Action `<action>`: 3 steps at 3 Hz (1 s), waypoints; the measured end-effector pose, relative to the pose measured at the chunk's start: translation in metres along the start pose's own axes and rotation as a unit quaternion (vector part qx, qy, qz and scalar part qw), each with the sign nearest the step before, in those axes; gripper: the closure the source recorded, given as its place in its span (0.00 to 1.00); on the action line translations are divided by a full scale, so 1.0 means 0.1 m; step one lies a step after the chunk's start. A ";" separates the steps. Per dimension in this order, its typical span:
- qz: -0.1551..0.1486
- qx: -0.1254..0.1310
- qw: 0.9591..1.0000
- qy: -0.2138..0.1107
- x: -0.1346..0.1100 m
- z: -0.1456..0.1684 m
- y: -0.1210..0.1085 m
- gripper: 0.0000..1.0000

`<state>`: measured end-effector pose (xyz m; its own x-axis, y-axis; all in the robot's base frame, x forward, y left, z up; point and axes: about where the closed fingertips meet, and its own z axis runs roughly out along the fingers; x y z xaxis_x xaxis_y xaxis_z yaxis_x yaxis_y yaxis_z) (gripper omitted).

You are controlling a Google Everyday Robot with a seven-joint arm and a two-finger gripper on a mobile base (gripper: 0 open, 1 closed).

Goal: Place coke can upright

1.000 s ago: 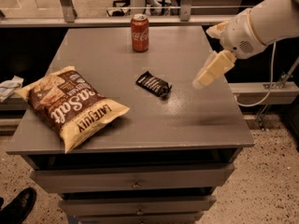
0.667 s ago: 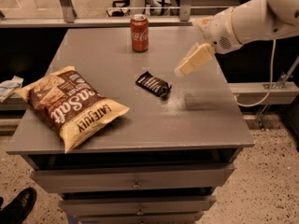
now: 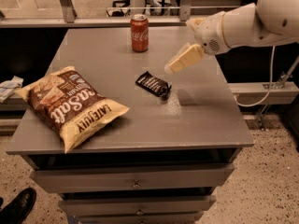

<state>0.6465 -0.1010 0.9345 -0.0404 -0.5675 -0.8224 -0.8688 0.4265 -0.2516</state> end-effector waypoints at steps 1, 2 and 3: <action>0.013 0.025 0.999 -0.046 -0.13 0.38 -0.28 0.00; 0.036 0.038 0.996 -0.079 -0.22 0.76 -0.55 0.00; 0.061 0.038 0.993 -0.091 -0.25 1.09 -0.74 0.00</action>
Offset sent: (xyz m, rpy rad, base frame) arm 0.1429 0.0619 -0.0089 0.2708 -0.0738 -0.1030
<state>0.7654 -0.0411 0.9181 -0.0469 -0.3743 -0.9261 -0.8231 0.5398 -0.1765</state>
